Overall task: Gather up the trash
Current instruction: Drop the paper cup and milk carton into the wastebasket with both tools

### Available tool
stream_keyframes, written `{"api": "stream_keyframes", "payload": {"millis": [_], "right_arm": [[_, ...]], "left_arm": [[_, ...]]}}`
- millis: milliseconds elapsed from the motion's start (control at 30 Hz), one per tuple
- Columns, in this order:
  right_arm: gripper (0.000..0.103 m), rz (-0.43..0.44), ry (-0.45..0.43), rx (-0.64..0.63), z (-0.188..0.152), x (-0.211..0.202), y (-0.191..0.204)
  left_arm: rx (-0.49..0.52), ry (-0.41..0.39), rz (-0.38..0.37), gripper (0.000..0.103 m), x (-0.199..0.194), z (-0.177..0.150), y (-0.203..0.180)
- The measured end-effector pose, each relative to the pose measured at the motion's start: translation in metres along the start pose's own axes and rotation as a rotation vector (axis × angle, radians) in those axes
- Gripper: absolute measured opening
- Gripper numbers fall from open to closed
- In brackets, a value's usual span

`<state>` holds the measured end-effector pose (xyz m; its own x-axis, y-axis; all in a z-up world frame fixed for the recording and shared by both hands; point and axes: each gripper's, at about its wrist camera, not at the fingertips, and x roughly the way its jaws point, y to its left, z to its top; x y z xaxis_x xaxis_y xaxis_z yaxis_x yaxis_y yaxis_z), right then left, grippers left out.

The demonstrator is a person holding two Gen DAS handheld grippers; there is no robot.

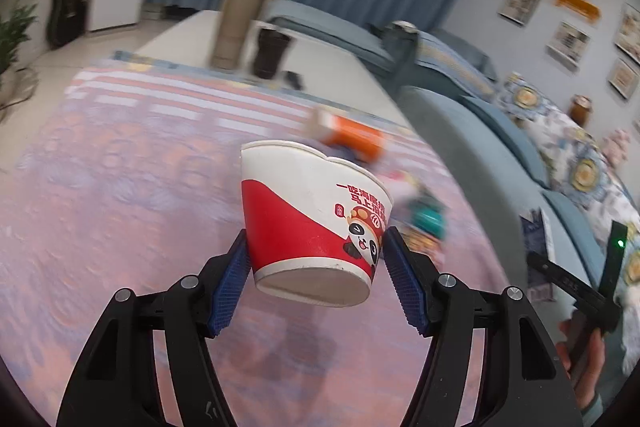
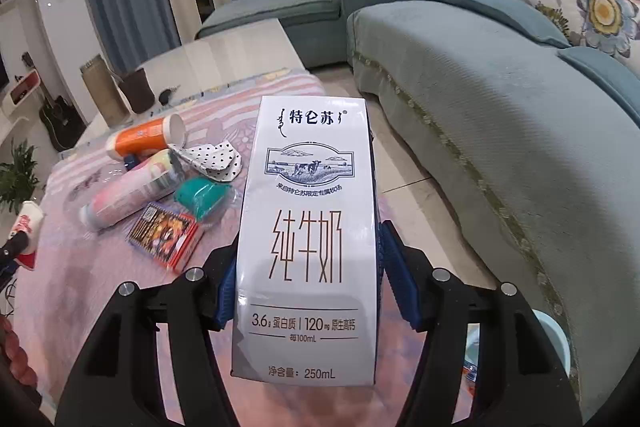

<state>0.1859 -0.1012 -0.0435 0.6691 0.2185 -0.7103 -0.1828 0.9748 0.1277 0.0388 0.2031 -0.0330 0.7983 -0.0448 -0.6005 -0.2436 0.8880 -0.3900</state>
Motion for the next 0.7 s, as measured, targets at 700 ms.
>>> {"api": "stream_keyframes", "payload": {"millis": [700], "right_arm": [[0.059,-0.231,-0.045,0.240,-0.077,-0.117,-0.182]], "left_arm": [[0.420,0.133,-0.477,0.063,0.014,-0.071,-0.297]]}}
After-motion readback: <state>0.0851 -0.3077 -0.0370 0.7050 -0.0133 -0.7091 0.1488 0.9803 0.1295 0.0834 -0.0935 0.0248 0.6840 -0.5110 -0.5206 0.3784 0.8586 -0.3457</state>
